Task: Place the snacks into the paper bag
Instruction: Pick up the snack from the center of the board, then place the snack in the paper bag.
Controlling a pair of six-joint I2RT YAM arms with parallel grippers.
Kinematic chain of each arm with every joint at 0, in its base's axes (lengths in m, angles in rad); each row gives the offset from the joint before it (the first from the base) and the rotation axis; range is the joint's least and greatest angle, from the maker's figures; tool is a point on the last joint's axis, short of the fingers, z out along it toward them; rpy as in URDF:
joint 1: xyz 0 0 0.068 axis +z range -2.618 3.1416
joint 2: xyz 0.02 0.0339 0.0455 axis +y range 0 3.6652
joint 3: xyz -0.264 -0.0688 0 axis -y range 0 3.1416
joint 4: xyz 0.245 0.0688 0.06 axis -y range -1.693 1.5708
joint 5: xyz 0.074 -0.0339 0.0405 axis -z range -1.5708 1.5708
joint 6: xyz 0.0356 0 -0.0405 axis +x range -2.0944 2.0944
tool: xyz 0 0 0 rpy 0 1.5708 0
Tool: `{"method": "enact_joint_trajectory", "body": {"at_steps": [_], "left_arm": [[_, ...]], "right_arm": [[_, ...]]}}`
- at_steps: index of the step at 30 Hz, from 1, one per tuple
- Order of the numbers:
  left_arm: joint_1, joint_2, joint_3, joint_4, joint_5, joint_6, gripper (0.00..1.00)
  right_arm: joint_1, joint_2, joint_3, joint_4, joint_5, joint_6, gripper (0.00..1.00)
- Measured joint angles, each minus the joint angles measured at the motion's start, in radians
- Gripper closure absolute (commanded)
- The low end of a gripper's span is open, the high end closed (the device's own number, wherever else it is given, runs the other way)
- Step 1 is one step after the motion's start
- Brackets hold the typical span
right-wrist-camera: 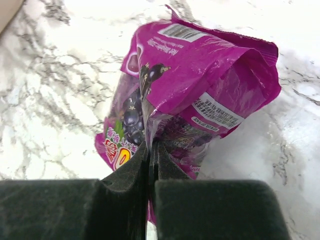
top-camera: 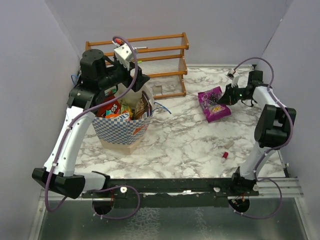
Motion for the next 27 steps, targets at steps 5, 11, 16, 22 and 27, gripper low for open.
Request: {"method": "enact_joint_trajectory", "body": {"at_steps": [5,11,16,22,27], "left_arm": [[-0.037,0.019,0.0,0.032,0.032,-0.043,0.28],[-0.124,0.05,0.032,0.036,0.034,-0.056,0.29],[-0.221,0.092,0.05,0.054,0.034,-0.062,0.29],[-0.304,0.177,0.05,0.077,0.041,-0.085,0.28],[-0.335,0.279,0.087,0.089,0.078,-0.109,0.25]], "right_arm": [[0.0,-0.117,-0.043,-0.047,-0.038,-0.046,0.99],[0.0,-0.267,-0.08,-0.095,-0.1,-0.114,0.99],[0.002,-0.395,-0.118,-0.13,-0.145,-0.169,0.99],[0.005,-0.553,-0.124,-0.166,-0.227,-0.202,0.99],[0.006,-0.644,-0.124,-0.209,-0.297,-0.225,0.99]]}}
